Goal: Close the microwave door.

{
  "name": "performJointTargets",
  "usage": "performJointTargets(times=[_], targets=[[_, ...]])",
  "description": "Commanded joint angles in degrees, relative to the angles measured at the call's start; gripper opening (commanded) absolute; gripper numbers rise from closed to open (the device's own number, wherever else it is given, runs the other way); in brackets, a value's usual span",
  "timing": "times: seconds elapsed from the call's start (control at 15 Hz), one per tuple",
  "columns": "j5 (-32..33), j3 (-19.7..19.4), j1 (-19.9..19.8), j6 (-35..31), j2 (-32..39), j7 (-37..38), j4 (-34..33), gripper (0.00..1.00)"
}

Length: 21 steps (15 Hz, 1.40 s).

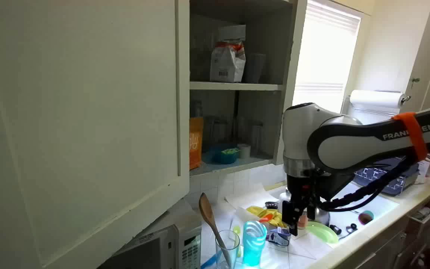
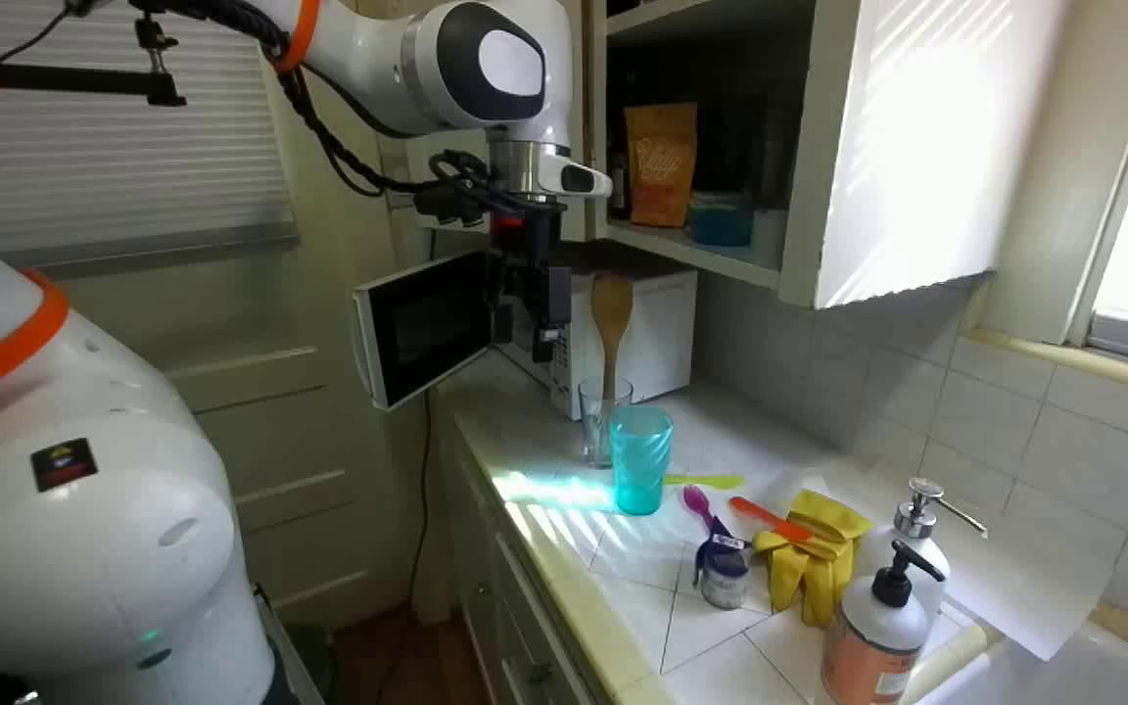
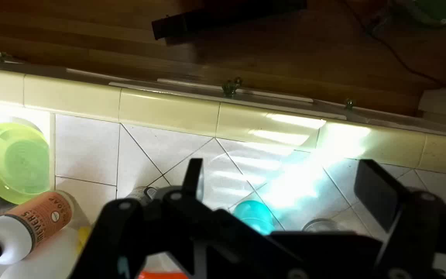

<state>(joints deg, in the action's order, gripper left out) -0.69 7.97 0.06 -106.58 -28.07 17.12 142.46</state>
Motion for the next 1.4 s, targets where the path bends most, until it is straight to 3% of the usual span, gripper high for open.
performJointTargets(times=[0.0,0.8,1.33], targets=[[0.2,-0.4,0.4,0.1,0.0,0.1,-0.1,1.00],[0.6,-0.2,0.6,-0.4,0.9,-0.4,-0.8,1.00],[-3.8,1.4,5.2,0.9,10.1,-3.2,-15.2,1.00]])
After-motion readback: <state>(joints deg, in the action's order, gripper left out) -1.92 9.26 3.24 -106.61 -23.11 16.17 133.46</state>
